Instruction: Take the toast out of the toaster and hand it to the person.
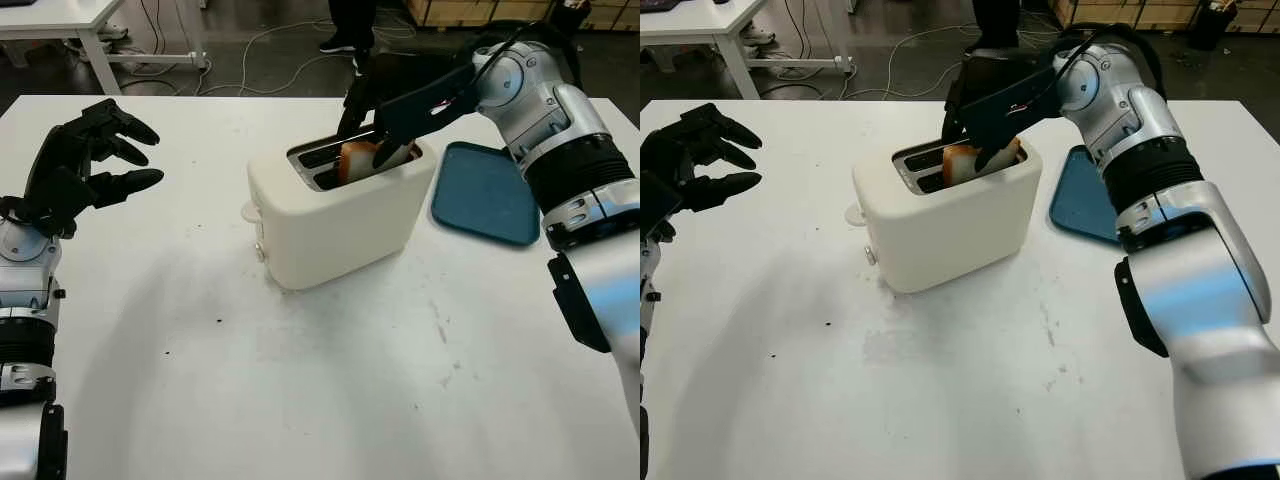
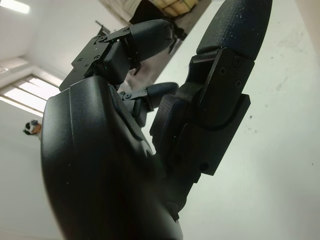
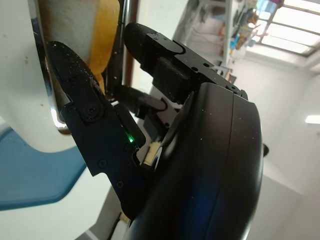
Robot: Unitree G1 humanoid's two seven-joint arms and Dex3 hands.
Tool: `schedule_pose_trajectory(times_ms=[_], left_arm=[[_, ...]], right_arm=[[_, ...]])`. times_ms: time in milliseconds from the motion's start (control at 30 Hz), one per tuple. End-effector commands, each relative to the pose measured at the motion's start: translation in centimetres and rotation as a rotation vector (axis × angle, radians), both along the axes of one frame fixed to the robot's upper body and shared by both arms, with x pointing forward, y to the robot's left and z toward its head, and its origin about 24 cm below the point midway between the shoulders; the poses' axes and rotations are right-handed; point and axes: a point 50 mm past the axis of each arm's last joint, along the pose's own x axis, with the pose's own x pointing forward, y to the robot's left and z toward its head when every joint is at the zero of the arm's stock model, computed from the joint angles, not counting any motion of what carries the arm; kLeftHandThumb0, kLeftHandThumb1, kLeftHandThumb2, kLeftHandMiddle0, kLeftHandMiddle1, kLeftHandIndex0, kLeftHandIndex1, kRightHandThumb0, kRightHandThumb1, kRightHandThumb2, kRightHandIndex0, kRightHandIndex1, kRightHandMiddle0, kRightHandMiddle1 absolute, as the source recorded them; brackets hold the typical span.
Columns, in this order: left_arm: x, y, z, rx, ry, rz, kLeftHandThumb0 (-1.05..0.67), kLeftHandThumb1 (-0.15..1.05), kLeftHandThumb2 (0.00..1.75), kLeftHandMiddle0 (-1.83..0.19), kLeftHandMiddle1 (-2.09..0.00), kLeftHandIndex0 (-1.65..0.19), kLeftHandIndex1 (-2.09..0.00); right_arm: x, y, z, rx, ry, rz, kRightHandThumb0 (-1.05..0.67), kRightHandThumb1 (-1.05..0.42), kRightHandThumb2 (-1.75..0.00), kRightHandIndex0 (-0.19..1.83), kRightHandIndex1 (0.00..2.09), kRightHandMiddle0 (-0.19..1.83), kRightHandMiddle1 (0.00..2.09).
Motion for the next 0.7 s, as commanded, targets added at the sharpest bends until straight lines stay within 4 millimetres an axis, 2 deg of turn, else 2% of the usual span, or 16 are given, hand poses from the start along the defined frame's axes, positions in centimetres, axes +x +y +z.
schedule_pose_trajectory(times_ms=[0,167,400,600,633,667], left_arm=[[-0.1,-0.1,0.0,-0.002,-0.01,-0.003,-1.05,0.86,0.0,-0.34,-1.48,-0.41,-1.3],[-0.1,-0.1,-0.1,-0.015,-0.006,-0.005,-1.05,0.85,0.0,-0.34,-1.48,-0.42,-1.3],[-0.1,-0.2,-0.1,-0.016,-0.011,-0.006,-1.05,0.85,0.01,-0.35,-1.47,-0.42,-1.29],[-0.2,-0.1,0.0,-0.008,-0.015,-0.001,-1.05,0.86,0.01,-0.36,-1.48,-0.42,-1.3],[-0.2,-0.1,0.0,-0.005,-0.016,-0.001,-1.05,0.86,0.01,-0.36,-1.48,-0.42,-1.3],[-0.2,-0.1,0.0,-0.002,-0.016,0.001,-1.05,0.86,0.01,-0.36,-1.48,-0.42,-1.3]], right_arm=[[0.1,-0.1,-0.8,-0.003,0.025,-0.018,-0.47,-0.65,-0.01,0.79,0.7,1.01,0.01],[0.1,-0.2,-1.2,-0.005,0.039,-0.015,-0.42,-0.66,-0.01,0.81,0.7,1.03,0.02],[0.0,-0.3,-1.8,-0.005,0.064,-0.005,-0.34,-0.65,0.0,0.98,0.76,1.26,0.13],[0.0,-0.5,-2.4,-0.052,0.033,-0.018,-0.46,-0.64,0.0,0.9,1.26,1.34,0.29],[0.0,-0.5,-2.4,-0.054,0.027,-0.021,-0.49,-0.64,0.0,0.91,1.3,1.3,0.42],[0.0,-0.6,-2.5,-0.05,0.018,-0.022,-0.52,-0.66,0.0,0.93,1.33,1.21,0.64]])
